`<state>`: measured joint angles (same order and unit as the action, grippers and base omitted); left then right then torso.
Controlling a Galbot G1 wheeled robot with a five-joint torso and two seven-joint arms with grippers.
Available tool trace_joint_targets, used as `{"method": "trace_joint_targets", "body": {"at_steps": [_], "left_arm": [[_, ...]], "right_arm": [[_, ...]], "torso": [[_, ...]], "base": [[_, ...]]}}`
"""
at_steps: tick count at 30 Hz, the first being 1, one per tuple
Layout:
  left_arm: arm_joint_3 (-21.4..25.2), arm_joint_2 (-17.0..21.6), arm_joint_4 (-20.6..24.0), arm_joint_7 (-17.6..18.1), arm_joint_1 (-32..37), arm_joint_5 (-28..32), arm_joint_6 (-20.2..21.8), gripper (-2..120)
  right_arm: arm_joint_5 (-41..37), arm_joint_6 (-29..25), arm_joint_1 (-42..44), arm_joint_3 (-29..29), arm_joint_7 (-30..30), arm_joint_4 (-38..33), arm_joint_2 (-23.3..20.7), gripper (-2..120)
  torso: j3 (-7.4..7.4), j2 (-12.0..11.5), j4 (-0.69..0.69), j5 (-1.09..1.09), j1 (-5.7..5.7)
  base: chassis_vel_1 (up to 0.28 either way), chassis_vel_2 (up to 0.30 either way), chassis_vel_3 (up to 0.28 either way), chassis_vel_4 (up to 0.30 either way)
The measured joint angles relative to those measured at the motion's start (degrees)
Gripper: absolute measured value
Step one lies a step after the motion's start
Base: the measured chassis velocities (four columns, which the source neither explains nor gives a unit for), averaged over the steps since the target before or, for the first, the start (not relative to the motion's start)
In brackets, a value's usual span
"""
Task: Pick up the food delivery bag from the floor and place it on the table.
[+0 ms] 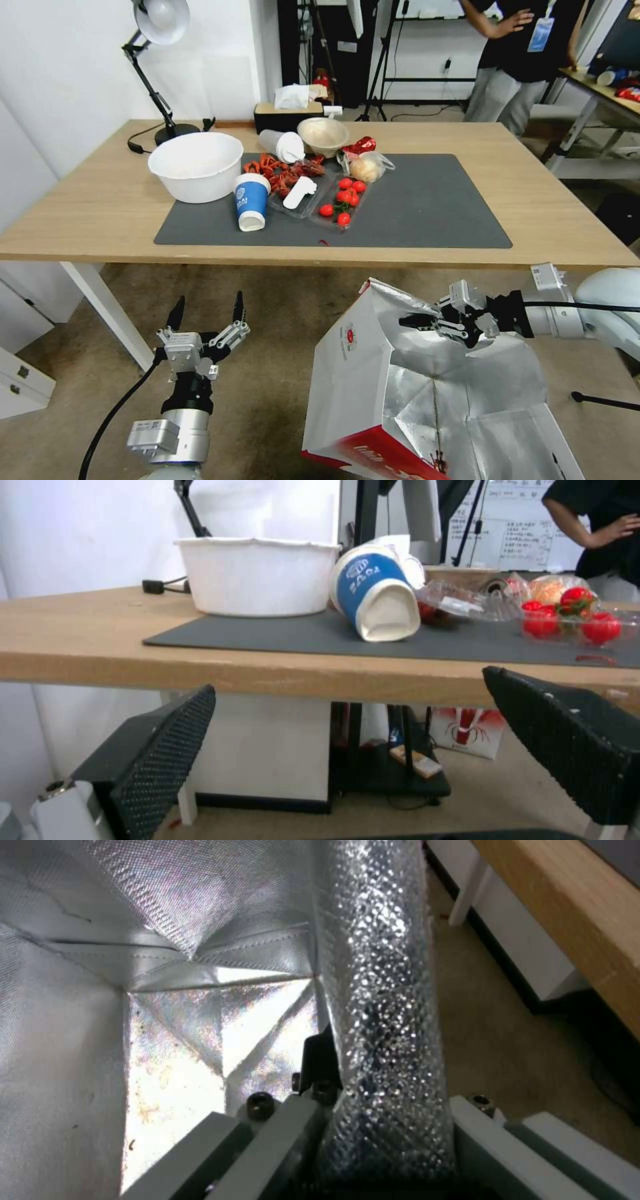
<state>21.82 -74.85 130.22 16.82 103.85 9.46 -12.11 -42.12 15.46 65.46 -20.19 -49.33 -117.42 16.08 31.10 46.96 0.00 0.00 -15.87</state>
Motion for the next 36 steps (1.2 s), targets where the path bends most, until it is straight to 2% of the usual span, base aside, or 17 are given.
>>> {"method": "trace_joint_targets", "body": {"at_steps": [36], "left_arm": [[0.1,0.0,0.4,-0.3,0.3,-0.4,-0.2,100]], "right_arm": [[0.0,-0.1,-0.1,-0.1,0.0,-0.2,-0.1,0]], "torso": [[5.35,9.4,0.0,0.0,-4.03]], "base": [[0.0,0.0,0.0,0.0]]}}
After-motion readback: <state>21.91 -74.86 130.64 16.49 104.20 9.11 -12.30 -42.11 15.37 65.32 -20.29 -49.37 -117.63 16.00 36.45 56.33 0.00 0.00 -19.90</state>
